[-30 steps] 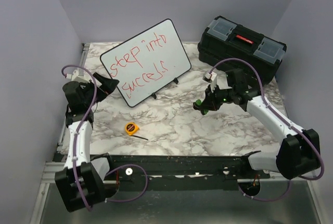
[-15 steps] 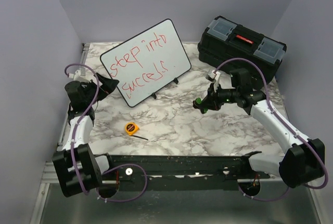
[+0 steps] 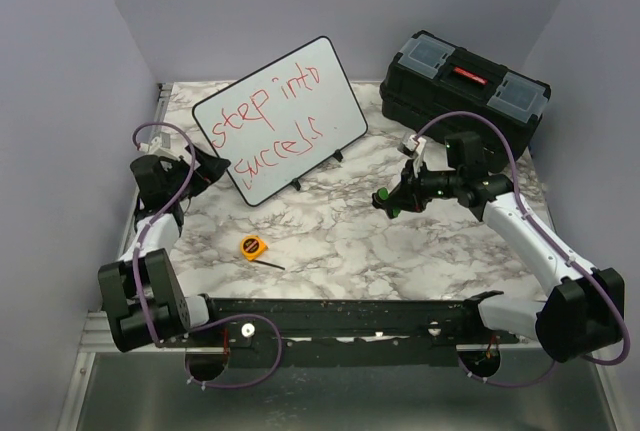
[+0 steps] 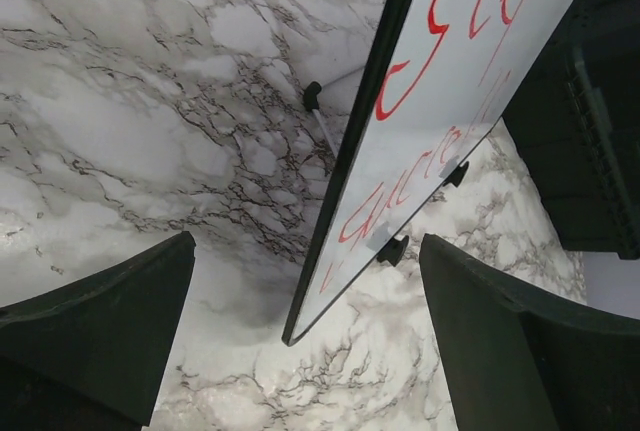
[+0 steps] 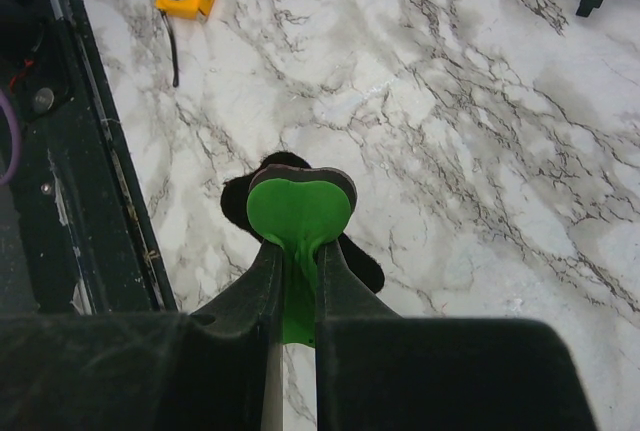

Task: Erase the whiteboard
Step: Pick up the whiteboard from the center of the board.

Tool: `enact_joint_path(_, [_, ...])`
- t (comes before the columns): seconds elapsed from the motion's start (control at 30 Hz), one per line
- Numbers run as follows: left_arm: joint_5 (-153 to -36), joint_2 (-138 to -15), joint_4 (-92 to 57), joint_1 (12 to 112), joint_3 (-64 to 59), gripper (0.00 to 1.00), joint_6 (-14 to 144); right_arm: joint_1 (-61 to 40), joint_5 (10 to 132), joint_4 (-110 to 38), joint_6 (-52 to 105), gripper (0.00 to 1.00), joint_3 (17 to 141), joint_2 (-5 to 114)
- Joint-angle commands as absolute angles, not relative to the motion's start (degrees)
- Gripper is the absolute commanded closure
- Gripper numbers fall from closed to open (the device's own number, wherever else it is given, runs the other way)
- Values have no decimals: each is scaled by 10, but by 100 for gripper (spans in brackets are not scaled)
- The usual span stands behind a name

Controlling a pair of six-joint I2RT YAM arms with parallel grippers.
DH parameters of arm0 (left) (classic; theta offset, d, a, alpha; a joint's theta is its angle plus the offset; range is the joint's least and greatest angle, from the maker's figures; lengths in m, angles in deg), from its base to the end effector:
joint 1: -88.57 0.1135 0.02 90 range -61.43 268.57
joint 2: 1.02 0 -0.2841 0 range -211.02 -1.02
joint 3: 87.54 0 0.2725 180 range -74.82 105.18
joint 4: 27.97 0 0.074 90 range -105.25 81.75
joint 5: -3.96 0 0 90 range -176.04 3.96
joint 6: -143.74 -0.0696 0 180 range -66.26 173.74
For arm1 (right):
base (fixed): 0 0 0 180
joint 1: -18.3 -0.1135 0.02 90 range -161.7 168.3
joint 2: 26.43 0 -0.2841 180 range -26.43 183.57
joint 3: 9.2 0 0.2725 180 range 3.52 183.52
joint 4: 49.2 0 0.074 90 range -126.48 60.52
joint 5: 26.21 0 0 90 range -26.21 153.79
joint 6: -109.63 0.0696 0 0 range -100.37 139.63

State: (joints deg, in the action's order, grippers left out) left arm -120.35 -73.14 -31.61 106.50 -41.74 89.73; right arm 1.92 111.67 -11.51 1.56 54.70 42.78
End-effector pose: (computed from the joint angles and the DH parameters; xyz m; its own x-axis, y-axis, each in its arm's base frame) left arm 0.2959 0.0545 0.2124 -0.4382 -0.6520 -0.6188 -0.0210 0.6957 -0.7181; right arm 0.2529 0.1281 0.2716 -0.4019 -0.3350 -0.8522 -0.8776 0.4066 0.2541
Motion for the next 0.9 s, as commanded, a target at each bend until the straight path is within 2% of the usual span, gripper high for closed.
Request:
enact_joint_path(0.0, [-1216, -763, -374, 1069, -391, 7, 893, 23, 1134, -109, 5, 99, 544, 428])
enact_joint_path(0.17, [-1240, -809, -430, 1069, -375, 9, 911, 24, 1134, -108, 2, 99, 545, 431])
enact_joint_path(0.27, [-1286, -854, -509, 1068, -372, 18, 939, 25, 1130, -107, 1, 99, 544, 433])
enact_joint_path(0.47, [-1323, -897, -629, 1068, -396, 25, 989, 29, 1127, -107, 0, 99, 545, 437])
enact_joint_path(0.87, [-1322, -954, -810, 1068, -464, 37, 1065, 30, 1127, -105, -3, 99, 546, 436])
